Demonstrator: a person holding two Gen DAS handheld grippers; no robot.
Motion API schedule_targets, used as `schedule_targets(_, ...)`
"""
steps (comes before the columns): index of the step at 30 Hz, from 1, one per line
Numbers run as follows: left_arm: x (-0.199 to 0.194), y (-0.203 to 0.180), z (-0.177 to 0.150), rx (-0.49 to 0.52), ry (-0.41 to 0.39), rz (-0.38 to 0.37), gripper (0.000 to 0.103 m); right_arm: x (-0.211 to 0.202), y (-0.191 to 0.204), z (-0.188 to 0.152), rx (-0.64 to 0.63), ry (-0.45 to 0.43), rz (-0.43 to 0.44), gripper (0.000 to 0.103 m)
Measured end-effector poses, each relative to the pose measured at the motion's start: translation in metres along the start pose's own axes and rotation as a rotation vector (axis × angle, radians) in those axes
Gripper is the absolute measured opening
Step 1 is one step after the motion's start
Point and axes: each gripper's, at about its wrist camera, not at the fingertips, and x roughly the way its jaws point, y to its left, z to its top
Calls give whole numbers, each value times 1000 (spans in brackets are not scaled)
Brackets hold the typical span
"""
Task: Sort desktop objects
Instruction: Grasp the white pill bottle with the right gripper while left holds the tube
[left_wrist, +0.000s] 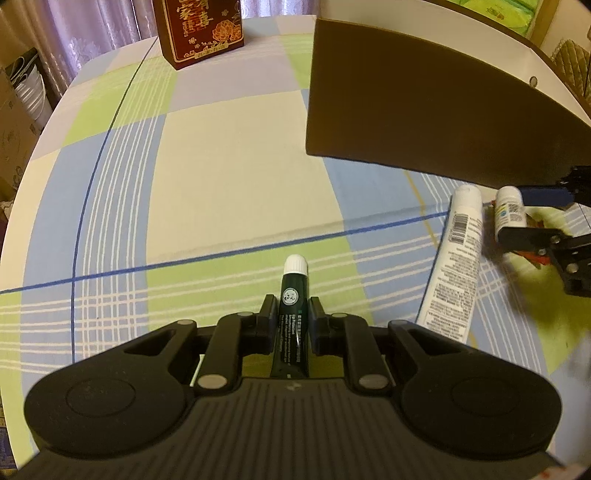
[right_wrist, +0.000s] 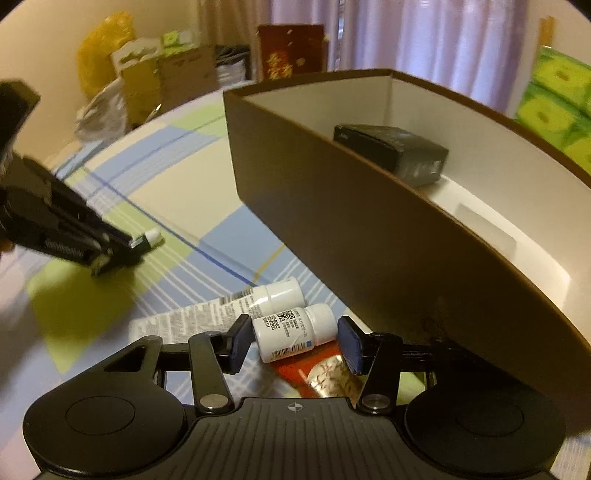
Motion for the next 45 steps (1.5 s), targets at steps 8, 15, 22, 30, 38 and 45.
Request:
schedule_targets(8,-6,-9,-12,28,11,-20,14,-32,2,-24,152,38,-84,48)
schedule_targets(15,-16,-27,-37,85,28,-80,14,-49,9,-61,198,176,-157,48)
schedule_targets(22,-24,-36,-53,115,38,-97,14,-63,19,-78,191,165,-175,48)
schedule_targets(30,-19,-43,-47,134,37,-74,15,-57,21,-80,163,170,-186,48)
schedule_targets(38,-25,-48,-53,120,47,-70,13,-60,24,-78,173,182,-182,44)
schedule_targets(45,-31,-51,-66,108,53,-91,13,-71,29,-74,188,175,-169,44)
